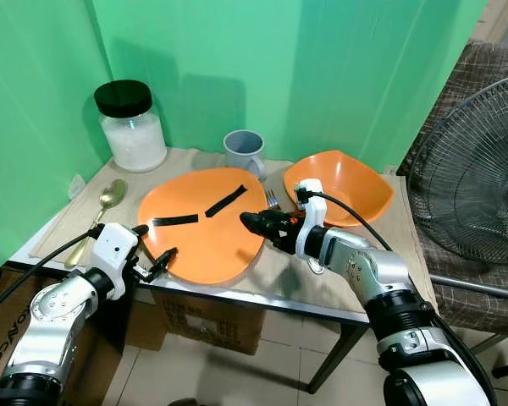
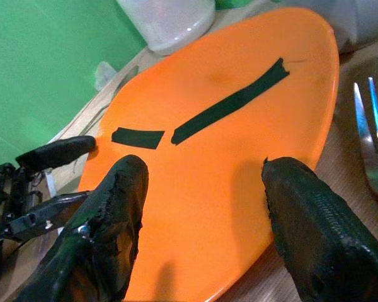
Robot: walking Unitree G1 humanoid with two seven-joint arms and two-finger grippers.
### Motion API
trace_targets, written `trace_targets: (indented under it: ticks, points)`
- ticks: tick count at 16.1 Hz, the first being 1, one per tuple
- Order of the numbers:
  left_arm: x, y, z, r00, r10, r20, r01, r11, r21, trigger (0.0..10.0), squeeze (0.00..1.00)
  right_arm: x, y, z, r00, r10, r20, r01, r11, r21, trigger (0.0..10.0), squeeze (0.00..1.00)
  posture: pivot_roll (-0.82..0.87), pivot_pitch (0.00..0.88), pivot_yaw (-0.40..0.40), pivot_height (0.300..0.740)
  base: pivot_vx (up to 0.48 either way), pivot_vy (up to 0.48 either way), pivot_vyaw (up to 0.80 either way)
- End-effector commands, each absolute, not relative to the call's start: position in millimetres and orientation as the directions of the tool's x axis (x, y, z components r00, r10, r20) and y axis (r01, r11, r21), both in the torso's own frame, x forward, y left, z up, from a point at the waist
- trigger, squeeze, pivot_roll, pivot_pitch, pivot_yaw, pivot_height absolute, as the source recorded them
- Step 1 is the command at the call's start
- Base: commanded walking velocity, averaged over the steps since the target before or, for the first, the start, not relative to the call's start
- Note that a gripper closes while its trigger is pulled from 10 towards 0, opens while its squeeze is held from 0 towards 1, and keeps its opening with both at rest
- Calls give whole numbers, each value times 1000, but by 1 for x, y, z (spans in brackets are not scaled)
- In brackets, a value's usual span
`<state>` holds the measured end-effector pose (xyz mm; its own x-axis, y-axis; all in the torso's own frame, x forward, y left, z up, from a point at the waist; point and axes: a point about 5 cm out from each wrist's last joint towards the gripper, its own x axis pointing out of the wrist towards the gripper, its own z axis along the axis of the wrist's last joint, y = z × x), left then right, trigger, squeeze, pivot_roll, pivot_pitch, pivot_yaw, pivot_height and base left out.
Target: Setting the table
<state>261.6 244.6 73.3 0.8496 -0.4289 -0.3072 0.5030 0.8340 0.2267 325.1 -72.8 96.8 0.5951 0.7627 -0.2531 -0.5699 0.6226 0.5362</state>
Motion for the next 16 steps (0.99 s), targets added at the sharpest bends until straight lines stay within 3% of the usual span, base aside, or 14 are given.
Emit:
trace_targets:
  ticks: [1, 4, 5, 7, 9, 12, 16]
  points:
    - [244, 248, 45, 800, -403, -445, 528, 825, 202, 10000, 0, 329, -79, 95, 614, 736, -286, -538, 655, 531, 10000, 0, 35, 0, -33, 740, 0, 0, 0]
    - [237, 245, 39, 798, -396, -454, 523, 829, 196, 10000, 0, 328, -76, 91, 589, 742, -321, -513, 649, 561, 10000, 0, 41, 0, -40, 740, 0, 0, 0]
    - [235, 243, 37, 801, -391, -454, 516, 835, 191, 10000, 0, 332, -75, 93, 622, 722, -303, -505, 666, 549, 10000, 0, 47, 0, -49, 740, 0, 0, 0]
    - [233, 241, 35, 804, -385, -453, 508, 841, 187, 10000, 0, 343, -80, 111, 690, 699, -187, -490, 642, 589, 10000, 0, 50, 0, -56, 740, 0, 0, 0]
    - [230, 240, 32, 805, -377, -459, 502, 845, 185, 10000, 0, 350, -90, 132, 701, 708, -79, -524, 588, 616, 10000, 0, 48, 0, -58, 740, 0, 0, 0]
    - [229, 239, 30, 806, -370, -461, 495, 850, 183, 10000, 0, 349, -97, 125, 676, 720, -156, -540, 628, 561, 10000, 0, 48, 0, -65, 740, 0, 0, 0]
    - [230, 239, 30, 815, -359, -456, 482, 856, 187, 10000, 0, 340, -87, 104, 628, 736, -253, -526, 641, 559, 10000, 0, 52, 0, -74, 740, 0, 0, 0]
